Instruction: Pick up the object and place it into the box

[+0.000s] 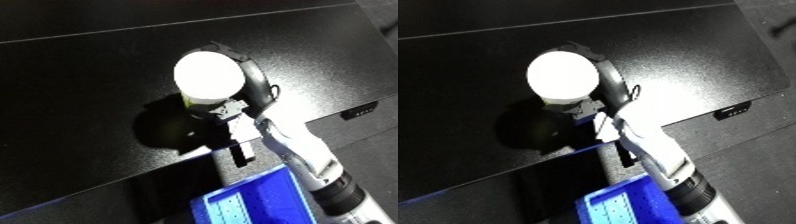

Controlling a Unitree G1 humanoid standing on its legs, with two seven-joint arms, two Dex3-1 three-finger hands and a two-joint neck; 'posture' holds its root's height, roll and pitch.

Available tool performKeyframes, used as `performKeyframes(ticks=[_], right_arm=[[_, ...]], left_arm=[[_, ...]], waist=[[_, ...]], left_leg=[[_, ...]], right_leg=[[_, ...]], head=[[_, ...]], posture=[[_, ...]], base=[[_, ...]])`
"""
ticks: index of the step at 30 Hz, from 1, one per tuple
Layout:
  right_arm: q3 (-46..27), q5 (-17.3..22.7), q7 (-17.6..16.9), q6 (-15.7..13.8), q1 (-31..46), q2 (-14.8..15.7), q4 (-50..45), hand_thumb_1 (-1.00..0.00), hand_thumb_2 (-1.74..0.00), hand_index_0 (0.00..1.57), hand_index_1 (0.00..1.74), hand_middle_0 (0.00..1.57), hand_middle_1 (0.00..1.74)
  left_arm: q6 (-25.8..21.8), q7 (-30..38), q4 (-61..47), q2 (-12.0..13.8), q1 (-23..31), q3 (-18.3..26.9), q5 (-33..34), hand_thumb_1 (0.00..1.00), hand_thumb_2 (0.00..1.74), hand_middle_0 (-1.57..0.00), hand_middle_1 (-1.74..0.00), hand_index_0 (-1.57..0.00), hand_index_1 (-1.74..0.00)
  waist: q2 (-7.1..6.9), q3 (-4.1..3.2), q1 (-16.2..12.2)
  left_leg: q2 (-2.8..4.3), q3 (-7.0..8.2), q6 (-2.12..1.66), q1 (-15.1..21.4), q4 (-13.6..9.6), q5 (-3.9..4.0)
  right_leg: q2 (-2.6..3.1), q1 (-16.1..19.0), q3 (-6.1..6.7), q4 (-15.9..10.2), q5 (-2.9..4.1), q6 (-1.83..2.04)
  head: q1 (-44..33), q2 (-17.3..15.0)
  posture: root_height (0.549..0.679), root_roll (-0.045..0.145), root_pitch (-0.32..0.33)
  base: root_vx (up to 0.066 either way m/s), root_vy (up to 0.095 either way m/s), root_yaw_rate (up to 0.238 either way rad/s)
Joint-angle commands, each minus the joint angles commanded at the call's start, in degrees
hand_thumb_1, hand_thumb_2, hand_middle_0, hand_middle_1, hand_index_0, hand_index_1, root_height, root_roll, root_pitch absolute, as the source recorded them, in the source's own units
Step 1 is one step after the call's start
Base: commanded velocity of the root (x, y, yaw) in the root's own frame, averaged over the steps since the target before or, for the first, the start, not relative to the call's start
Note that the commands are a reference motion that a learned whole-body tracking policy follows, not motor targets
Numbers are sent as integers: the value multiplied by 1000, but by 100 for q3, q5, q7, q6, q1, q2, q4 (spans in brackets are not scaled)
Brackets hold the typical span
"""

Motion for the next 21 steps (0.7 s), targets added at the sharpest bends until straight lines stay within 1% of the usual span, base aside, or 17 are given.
performKeyframes(ticks=[6, 10, 13, 15, 17, 21], right_arm=[[-697, -147, -157, -523, 876, -75, -677, -700, -1218, 1099, 1218, 1099, 1218], [-1175, -472, -345, -862, 1406, -157, -1069, -700, -1218, 1099, 1218, 1099, 1218], [-1571, -529, -505, -1146, 1806, -247, -1314, -700, -1218, 1099, 1218, 1099, 1218], [-1849, -575, -559, -1351, 2095, -295, -1429, -700, -1218, 1099, 1218, 1099, 1218], [-2128, -705, -606, -1556, 2385, -341, -1483, -700, -1218, 1099, 1218, 1099, 1218], [-2708, -933, -654, -2048, 2989, -397, -1334, -700, -1218, 1099, 1218, 1099, 1218]], left_arm=[[-124, -63, -28, -38, 139, 152, -37, 0, 0, 0, 0, 0, 0], [-166, -129, 31, -60, 221, 241, -10, 0, 0, 0, 0, 0, 0], [-210, -199, 115, -74, 259, 302, -18, 0, 0, 0, 0, 0, 0], [-277, -247, 171, -88, 276, 347, -96, 0, 0, 0, 0, 0, 0], [-362, -273, 213, -116, 284, 412, -244, 0, 0, 0, 0, 0, 0], [-505, -326, 284, -165, 284, 608, -540, 0, 0, 0, 0, 0, 0]], waist=[[-40, 18, -282], [-34, 35, -502], [-14, 43, -699], [8, 50, -848], [39, 56, -1000], [119, 74, -1289]], left_leg=[[71, 168, 15, 92, -22, -92], [108, 301, 26, 175, -55, -149], [137, 410, 32, 248, -79, -200], [150, 489, 43, 308, -87, -242], [156, 570, 58, 373, -100, -282], [134, 715, 91, 518, -168, -336]], right_leg=[[84, 15, 126, -105, 48, 47], [147, 28, 218, -143, 46, 50], [207, 18, 301, -149, 34, 51], [253, 11, 364, -147, 22, 52], [300, 3, 430, -149, 12, 52], [386, 3, 545, -177, 7, 66]], head=[[36, 94], [113, 195], [194, 217], [321, 183], [450, 90], [658, -150]], posture=[[633, 61, -16], [634, 61, -13], [634, 61, -10], [633, 62, -9], [633, 63, -8], [633, 67, -8]], base=[[-2, 25, -170], [-10, 29, -190], [-12, 46, -249], [4, 75, -307], [15, 101, -311], [33, 122, -281]])
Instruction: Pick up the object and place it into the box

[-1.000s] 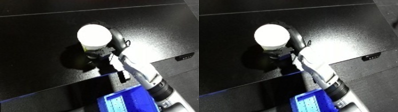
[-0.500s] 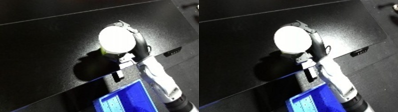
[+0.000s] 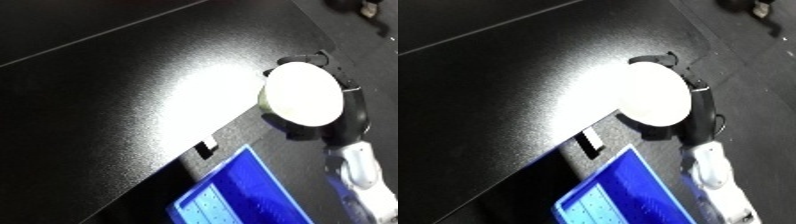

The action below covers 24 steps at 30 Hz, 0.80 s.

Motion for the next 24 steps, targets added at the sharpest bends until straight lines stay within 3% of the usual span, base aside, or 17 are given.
performKeyframes(ticks=[7, 11, 17, 24], right_arm=[[-799, -214, -551, -1053, 765, -145, 819, -700, -1218, 1099, 1218, 1099, 1218], [-939, 35, -351, -1263, 1001, -118, 1391, -700, -1218, 1099, 1218, 1099, 1218], [-544, 369, 580, -979, 1149, -58, 2517, -700, -1218, 1099, 1218, 1099, 1218], [419, 520, 1138, -516, 954, -12, 3999, -350, -609, 549, 609, 549, 609]], left_arm=[[-108, -112, 124, 52, 38, 219, -336, 0, 0, 0, 0, 0, 0], [-22, -160, 166, 107, 18, 333, -314, 0, 0, 0, 0, 0, 0], [52, -127, 136, 103, -9, 319, -214, 0, 0, 0, 0, 0, 0], [132, -91, 37, 148, -32, 171, 12, 0, 0, 0, 0, 0, 0]], waist=[[158, 46, -247], [216, 85, -343], [243, 114, -334], [265, 99, -193]], left_leg=[[-88, 106, 25, 219, -170, -6], [-116, 151, 35, 283, -252, 9], [-133, 139, 46, 265, -266, 20], [-169, 42, 75, 223, -253, 46]], right_leg=[[110, 36, 149, -112, 17, 19], [160, 36, 209, -199, 51, 27], [202, 2, 255, -300, 128, 30], [222, 20, 239, -389, 190, -3]], head=[[278, -315], [367, -467], [626, -677], [1216, -683]], posture=[[635, 72, -4], [636, 73, 0], [637, 71, 7], [639, 69, 8]], base=[[25, 69, -182], [12, 45, -120], [-9, -6, -33], [-13, -51, 43]])
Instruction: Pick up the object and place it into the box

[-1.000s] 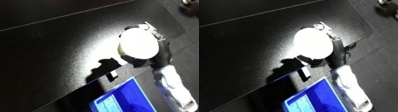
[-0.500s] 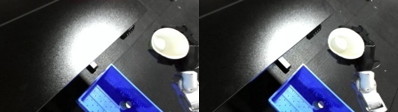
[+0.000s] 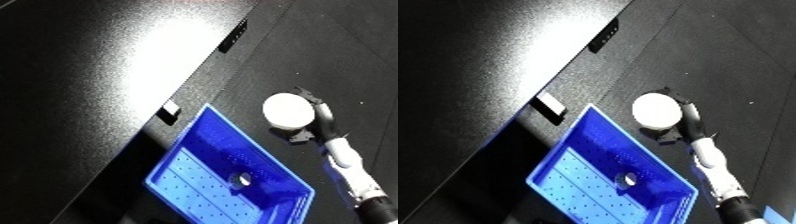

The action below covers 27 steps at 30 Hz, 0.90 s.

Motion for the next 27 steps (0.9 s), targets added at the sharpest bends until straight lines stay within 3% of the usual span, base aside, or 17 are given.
performKeyframes(ticks=[7, 18, 27], right_arm=[[405, 235, 316, 76, -356, 20, 1296, 0, 0, 0, 0, 0, 0], [751, -72, 486, -103, -485, 185, 2015, 0, 0, 0, 0, 0, 0], [1021, -247, 797, 10, -534, 317, 1999, 0, 0, 0, 0, 0, 0]], left_arm=[[75, 21, -9, 20, -117, -170, 157, 0, 0, 0, 0, 0, 0], [189, 49, -67, 42, -199, -304, 233, 0, 0, 0, 0, 0, 0], [273, 48, -99, 56, -215, -379, 246, 0, 0, 0, 0, 0, 0]], waist=[[105, -58, 162], [166, -111, 258], [148, -156, 368]], left_leg=[[-54, -107, -6, -50, 26, 65], [-77, -192, -65, -159, 42, 217], [-69, -277, -117, -217, 72, 290]], right_leg=[[-6, 25, -35, 11, 3, -24], [-3, -21, -80, 29, 31, -16], [-47, -16, -146, 113, -17, -28]], head=[[420, -30], [539, -50], [345, -185]], posture=[[639, 68, 6], [639, 68, 11], [638, 70, 8]], base=[[-5, -42, 84], [-11, -23, 55], [-15, -24, 57]])
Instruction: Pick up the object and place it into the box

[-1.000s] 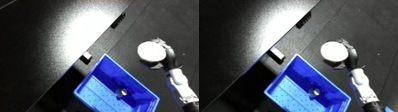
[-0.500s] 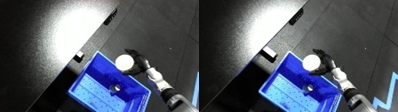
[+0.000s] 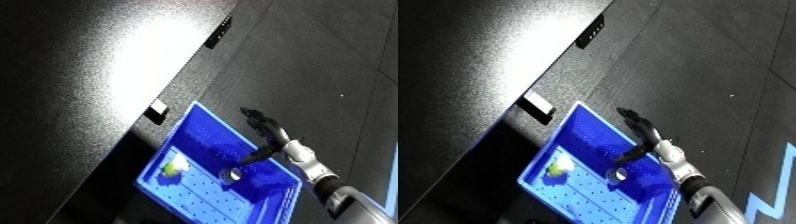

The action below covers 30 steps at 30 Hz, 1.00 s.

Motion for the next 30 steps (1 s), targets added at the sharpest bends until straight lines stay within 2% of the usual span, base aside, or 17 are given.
performKeyframes(ticks=[3, 9, 11, 17, 20, 23, 30], right_arm=[[152, -6, 103, 168, -87, 52, -49, 0, 0, 0, 0, 0, 0], [420, 131, 537, 973, -398, 212, 87, 0, 0, 0, 0, 0, 0], [518, 124, 631, 1161, -490, 266, 157, 0, 0, 0, 0, 0, 0], [862, -219, 1013, 1620, -769, 461, 326, 0, 0, 0, 0, 0, 0], [1103, -407, 1168, 1698, -890, 573, 394, 0, 0, 0, 0, 0, 0], [1303, -376, 1234, 1799, -1000, 714, 463, 0, 0, 0, 0, 0, 0], [1528, -215, 1345, 2125, -1225, 1061, 537, 0, 0, 0, 0, 0, 0]], left_arm=[[-10, -10, -1, -18, 12, -49, 33, 0, 0, 0, 0, 0, 0], [-8, -11, 12, -28, -14, -186, 183, 0, 0, 0, 0, 0, 0], [-10, -11, 28, -34, -25, -243, 235, 0, 0, 0, 0, 0, 0], [14, 10, 56, -18, -35, -351, 397, 0, 0, 0, 0, 0, 0], [18, 28, 55, -5, -73, -406, 525, 0, 0, 0, 0, 0, 0], [31, 63, 65, 10, -123, -459, 640, 0, 0, 0, 0, 0, 0], [289, -101, 109, 7, -253, -544, 637, 0, 0, 0, 0, 0, 0]], waist=[[-12, -39, 75], [-40, -139, 299], [-52, -168, 379], [-126, -233, 633], [-183, -253, 766], [-251, -273, 907], [-366, -316, 1141]], left_leg=[[-9, -53, -9, -1, 20, 7], [-45, -166, -22, 33, -1, 11], [-56, -207, -29, 41, 1, 23], [-85, -341, -47, 26, 53, 13], [-87, -408, -53, 2, 70, 13], [-78, -481, -61, -39, 88, 34], [-53, -641, -80, -221, 82, 176]], right_leg=[[-28, 35, -30, 42, -34, -19], [-138, 146, -128, 114, -110, -49], [-171, 190, -164, 140, -132, -60], [-273, 292, -273, 245, -204, -86], [-323, 327, -336, 268, -212, -84], [-373, 356, -408, 274, -211, -71], [-425, 326, -559, 316, -202, -40]], head=[[-68, -68], [-131, -274], [-251, -353], [-928, -490], [-1594, -270], [-2281, -41], [-3973, 203]], posture=[[638, 71, 1], [638, 75, -12], [638, 76, -18], [637, 79, -36], [637, 79, -43], [637, 78, -48], [635, 70, -48]], base=[[2, -29, 110], [7, -34, 152], [22, -39, 160], [21, -51, 183], [6, -77, 213], [1, -99, 198], [-5, -82, 135]])
